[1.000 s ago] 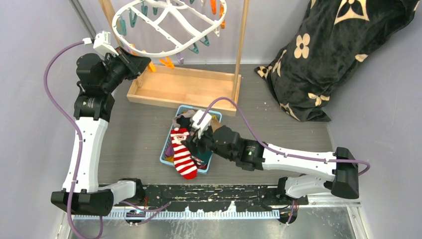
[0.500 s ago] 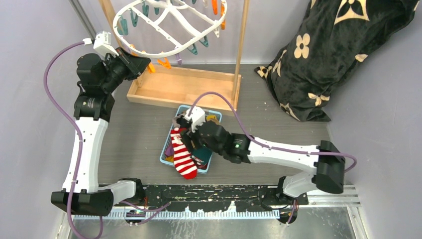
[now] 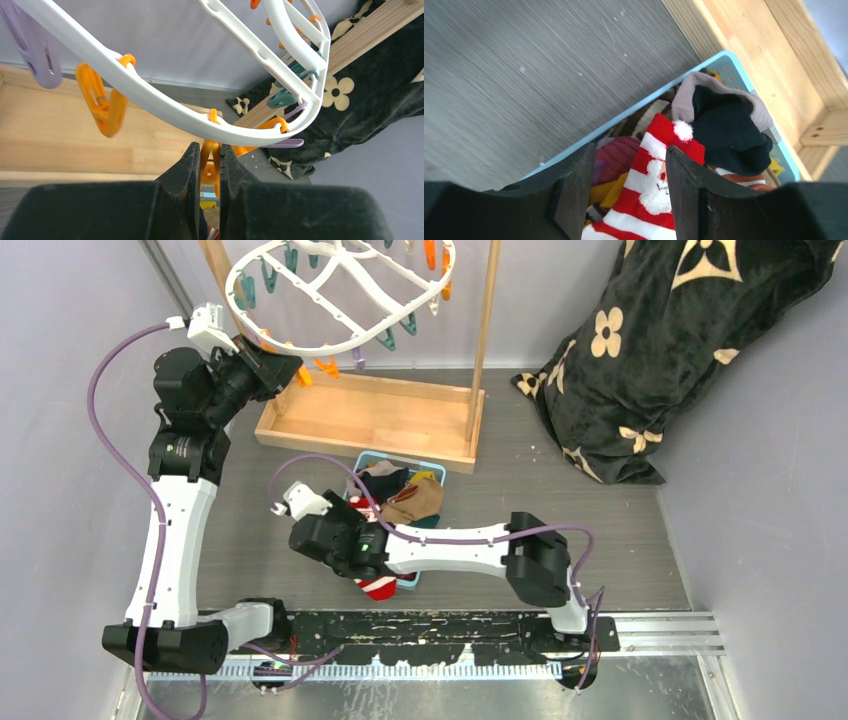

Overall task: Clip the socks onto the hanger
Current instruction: Open the clamp at the hanger, then adjust the sock in the bin.

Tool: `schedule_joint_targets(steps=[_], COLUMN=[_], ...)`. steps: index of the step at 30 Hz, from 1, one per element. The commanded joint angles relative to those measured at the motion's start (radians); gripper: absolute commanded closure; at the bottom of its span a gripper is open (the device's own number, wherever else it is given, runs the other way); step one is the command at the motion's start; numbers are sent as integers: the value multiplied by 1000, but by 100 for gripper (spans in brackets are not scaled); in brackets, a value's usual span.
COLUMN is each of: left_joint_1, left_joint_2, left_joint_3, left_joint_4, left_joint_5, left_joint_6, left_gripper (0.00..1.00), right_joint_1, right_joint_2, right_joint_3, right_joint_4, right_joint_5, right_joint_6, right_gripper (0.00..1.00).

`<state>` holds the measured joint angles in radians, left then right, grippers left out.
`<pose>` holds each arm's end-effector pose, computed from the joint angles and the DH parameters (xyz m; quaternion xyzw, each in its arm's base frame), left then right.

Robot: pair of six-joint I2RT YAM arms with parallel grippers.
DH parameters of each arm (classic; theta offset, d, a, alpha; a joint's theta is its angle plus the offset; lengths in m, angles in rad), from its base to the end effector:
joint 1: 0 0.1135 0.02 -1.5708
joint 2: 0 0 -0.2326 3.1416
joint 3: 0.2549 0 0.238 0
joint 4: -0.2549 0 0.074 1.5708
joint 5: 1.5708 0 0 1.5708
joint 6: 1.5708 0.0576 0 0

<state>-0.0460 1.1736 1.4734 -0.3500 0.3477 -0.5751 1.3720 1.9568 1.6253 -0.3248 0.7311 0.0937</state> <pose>0.2591 -0.0316 0.4469 -0.0716 0.7200 -0.3268 0.6080 0.1241 0.4213 0.2395 -0.3732 0.7667 0.0374 0.5210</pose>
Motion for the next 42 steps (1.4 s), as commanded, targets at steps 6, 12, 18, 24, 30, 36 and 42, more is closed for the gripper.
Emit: schedule_joint_targets(steps=[6,12,18,24,30,36,42], left_joint_1=[-3,-3,-3,-4,-3,-4,-3], left_joint_2=[-21,-18,-20,-18,-17,-18,-18], left_joint_3=[31,33,31,28,34,35,34], left_joint_4=[32,38,44,44,43,46,47], left_joint_5=[-15,-13,-18,-15,-16,-14,-12], left_joint_6=[-3,-9,-8,-7,-5,-12,-15], left_gripper=[100,100,100,99,100,100,100], right_joint_1=[4,-4,-24,-33,-70,-216,-308], right_joint_2=[88,67,23,-113,-321,-553,-632], right_joint_3=[123,97,67,-11,-145,-465,-769], right_joint_4=[-132,-107,-93,-15,172,550,872], right_joint_5=[158,184,167,100,-67,-431,-607], right_joint_6=[-50,-46,-22,11,20,279,515], right_gripper=[48,63,86,98,99,99,98])
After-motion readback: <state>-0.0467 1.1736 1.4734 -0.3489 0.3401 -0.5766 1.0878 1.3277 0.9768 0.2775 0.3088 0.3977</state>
